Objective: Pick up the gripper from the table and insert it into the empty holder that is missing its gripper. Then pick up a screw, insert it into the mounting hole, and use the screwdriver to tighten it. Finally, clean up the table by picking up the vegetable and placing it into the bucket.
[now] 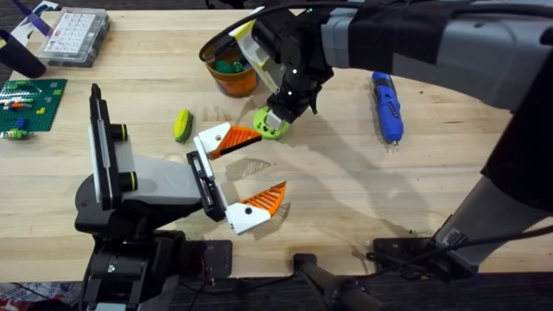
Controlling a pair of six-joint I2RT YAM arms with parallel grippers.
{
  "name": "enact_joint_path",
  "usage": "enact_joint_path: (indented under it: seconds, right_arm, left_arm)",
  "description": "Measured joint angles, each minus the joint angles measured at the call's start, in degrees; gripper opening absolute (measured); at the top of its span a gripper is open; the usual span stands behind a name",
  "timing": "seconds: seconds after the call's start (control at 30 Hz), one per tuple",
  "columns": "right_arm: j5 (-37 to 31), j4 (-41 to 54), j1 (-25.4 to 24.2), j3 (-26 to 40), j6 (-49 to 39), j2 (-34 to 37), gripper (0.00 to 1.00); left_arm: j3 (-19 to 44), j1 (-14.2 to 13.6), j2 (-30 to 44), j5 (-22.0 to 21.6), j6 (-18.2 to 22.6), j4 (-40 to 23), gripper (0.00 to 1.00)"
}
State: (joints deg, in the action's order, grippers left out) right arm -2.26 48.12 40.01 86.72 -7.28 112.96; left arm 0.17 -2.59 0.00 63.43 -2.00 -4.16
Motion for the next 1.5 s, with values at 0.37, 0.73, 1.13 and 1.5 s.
enact_joint_path:
  seconds: [0.37, 0.73, 1.13, 1.5]
  right_arm:
    - [0.17, 0.49, 0.00, 0.00, -0.16, 0.53, 0.395]
    - [0.17, 3.69, 0.00, -0.13, -1.05, -2.78, 0.395]
    - [1.14, 10.84, 0.00, -0.15, -1.06, -11.86, 0.395]
    - [7.97, 4.42, -3.58, -14.11, -0.66, -25.76, 0.395]
  left_arm:
    - [0.10, 0.00, 0.03, -0.19, -0.02, -0.75, 0.986]
    - [0.10, 0.00, 0.03, -0.21, -0.02, -0.77, 0.986]
    - [0.10, 0.00, 0.03, -1.49, -0.02, -0.77, 0.986]
    - [0.10, 0.00, 0.03, -1.73, -0.02, -0.78, 0.986]
